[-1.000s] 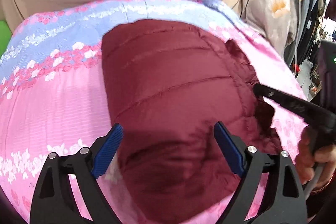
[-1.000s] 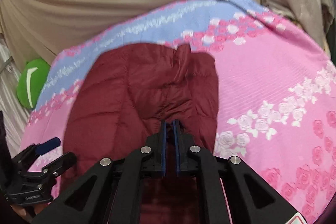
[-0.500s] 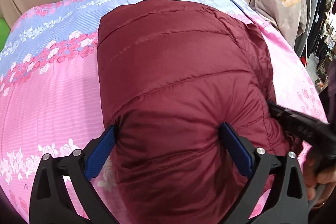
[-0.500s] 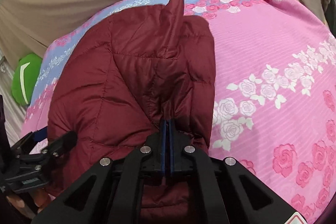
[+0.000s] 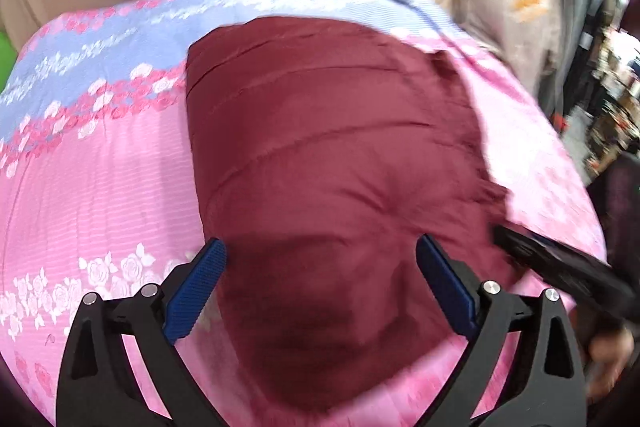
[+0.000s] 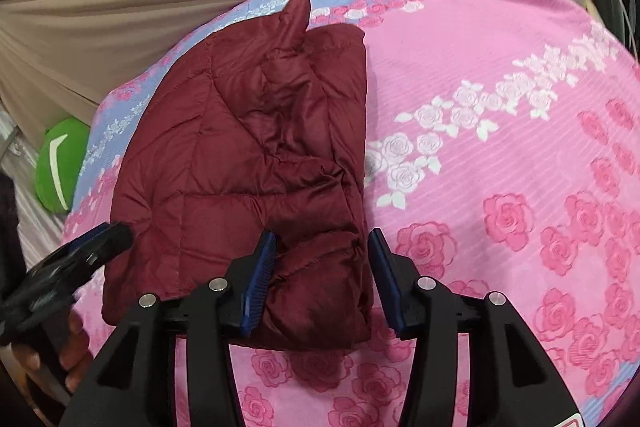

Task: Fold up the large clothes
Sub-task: 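Release the bundle and withdraw both tools open above the bedspread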

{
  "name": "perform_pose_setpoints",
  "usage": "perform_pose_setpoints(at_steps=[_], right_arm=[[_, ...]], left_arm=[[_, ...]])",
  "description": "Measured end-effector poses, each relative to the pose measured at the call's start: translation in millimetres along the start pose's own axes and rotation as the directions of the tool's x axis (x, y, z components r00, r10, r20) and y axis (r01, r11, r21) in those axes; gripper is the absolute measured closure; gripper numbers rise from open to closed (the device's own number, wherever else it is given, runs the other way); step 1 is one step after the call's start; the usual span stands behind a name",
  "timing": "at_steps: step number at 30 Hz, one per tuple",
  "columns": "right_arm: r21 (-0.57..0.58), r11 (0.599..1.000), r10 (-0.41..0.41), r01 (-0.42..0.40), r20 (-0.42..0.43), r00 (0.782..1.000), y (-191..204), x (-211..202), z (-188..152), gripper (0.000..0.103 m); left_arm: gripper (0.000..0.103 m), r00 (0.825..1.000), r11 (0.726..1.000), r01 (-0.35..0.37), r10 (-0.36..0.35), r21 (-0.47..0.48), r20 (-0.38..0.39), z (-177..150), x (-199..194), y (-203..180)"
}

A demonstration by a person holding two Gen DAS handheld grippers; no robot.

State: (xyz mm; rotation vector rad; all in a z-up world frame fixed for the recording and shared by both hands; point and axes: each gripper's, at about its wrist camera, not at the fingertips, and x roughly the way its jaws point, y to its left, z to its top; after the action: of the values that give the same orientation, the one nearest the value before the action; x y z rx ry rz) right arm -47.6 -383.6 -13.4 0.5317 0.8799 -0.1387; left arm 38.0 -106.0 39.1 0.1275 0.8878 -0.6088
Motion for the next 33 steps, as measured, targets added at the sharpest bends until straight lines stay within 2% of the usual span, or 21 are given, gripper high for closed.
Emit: perform_pose_setpoints(at_steps=[2,3,4,7,9,11,12,13,14,15,16,17,19,21,22,24,27,30,32,33], right_arm=[[0.005,0.999,0.033,-0.033,-0.003,0.999,-1.2,1.1,-0.1,0.072],[0.006,0.999,0.038,-0.038,0.01,0.999,-0.4,-1.6,0.0,0.084],[0.004,0.999,0.042,-0.042,0.022,0.999,0.2,-4.9,0.0,0.09],[0.012,0.996,0.085,-0.086,0.065,0.994,-0.5,-21.9,1.6,0.094],[0.0,0.996,0.092,-0.092,0.071,0.993,-0.1,-26.7,2.1,0.095],[-0.004,0.997,0.08,-0.079,0.063,0.995,0.2,-23.4,0.6,0.095],[0.001,0.997,0.077,-0.077,0.058,0.995,-0.4,-21.4,0.7,0.095],[0.017,0.997,0.081,-0.082,0.056,0.995,-1.9,-20.9,-0.4,0.096],[0.025,0.996,0.09,-0.091,0.062,0.994,-3.0,-22.6,-0.6,0.096],[0.027,0.995,0.096,-0.099,0.076,0.992,-2.6,-27.1,-1.0,0.097],[0.023,0.995,0.095,-0.097,0.093,0.991,-1.0,-32.0,-1.8,0.099],[0.01,0.997,0.073,-0.075,0.104,0.992,0.6,-35.1,-2.8,0.1],[0.002,1.0,0.001,-0.001,0.067,0.998,-4.3,-20.3,-7.9,0.102],[0.038,0.999,-0.031,0.032,-0.016,0.999,-17.1,6.6,-14.8,0.103],[0.037,0.998,-0.046,0.047,-0.029,0.999,-21.7,15.9,-19.6,0.103],[0.026,0.999,-0.037,0.038,-0.036,0.999,-20.3,12.3,-18.6,0.103],[0.054,0.999,-0.001,0.001,0.013,1.0,-24.5,-7.7,-11.5,0.102],[0.067,0.998,0.002,-0.008,0.083,0.997,-27.8,-25.4,2.8,0.09],[0.086,0.995,0.041,-0.05,0.105,0.994,-30.3,-26.4,14.8,0.086],[0.093,0.992,0.076,-0.086,0.11,0.991,-30.7,-22.3,24.0,0.074]], left_arm=[[0.013,0.999,0.998,0.045,-0.044,0.046,-0.021,-12.4,-11.8,-6.6],[0.015,0.998,0.996,0.057,-0.054,0.063,-0.045,-19.8,-13.5,-8.4],[0.017,0.997,0.996,0.057,-0.053,0.072,-0.064,-25.1,-13.1,-9.0],[0.02,0.993,0.995,0.015,-0.003,0.098,-0.121,-46.2,-10.1,-1.8],[0.024,0.988,0.996,-0.012,0.024,0.083,-0.154,-55.6,-4.7,8.8],[0.037,0.981,0.996,-0.068,0.076,0.052,-0.177,-60.1,3.3,20.6],[0.038,0.979,0.996,-0.082,0.087,0.036,-0.184,-60.6,5.9,26.1],[0.045,0.979,0.998,-0.067,0.067,0.007,-0.194,-60.1,7.4,31.3],[0.058,0.979,0.999,-0.03,0.021,-0.04,-0.204,-60.3,6.6,36.8],[0.064,0.978,0.998,-0.018,0.007,-0.056,-0.207,-60.2,5.3,39.1],[0.071,0.979,0.998,-0.029,0.017,-0.056,-0.205,-60.1,3.3,40.0],[0.074,0.979,0.997,-0.059,0.046,-0.057,-0.196,-60.5,0.9,42.8],[0.074,0.976,0.993,-0.1,0.085,-0.068,-0.201,-61.3,4.6,52.2],[0.075,0.977,0.991,-0.084,0.061,-0.106,-0.206,-60.8,7.5,61.5],[0.074,0.975,0.991,-0.097,0.076,-0.092,-0.207,-59.5,6.8,59.7],[0.074,0.974,0.992,-0.114,0.102,-0.046,-0.204,-60.8,2.9,54.4],[0.073,0.983,0.998,-0.038,0.029,-0.045,-0.182,-55.2,-22.9,54.1],[0.061,0.996,0.999,0.007,-0.012,-0.051,-0.089,-39.4,-59.9,56.9],[0.037,1.0,0.998,-0.006,0.006,-0.058,-0.004,-25.3,-74.9,58.1],[0.035,0.999,0.998,-0.016,0.018,-0.057,0.032,-18.5,-77.9,56.1]])
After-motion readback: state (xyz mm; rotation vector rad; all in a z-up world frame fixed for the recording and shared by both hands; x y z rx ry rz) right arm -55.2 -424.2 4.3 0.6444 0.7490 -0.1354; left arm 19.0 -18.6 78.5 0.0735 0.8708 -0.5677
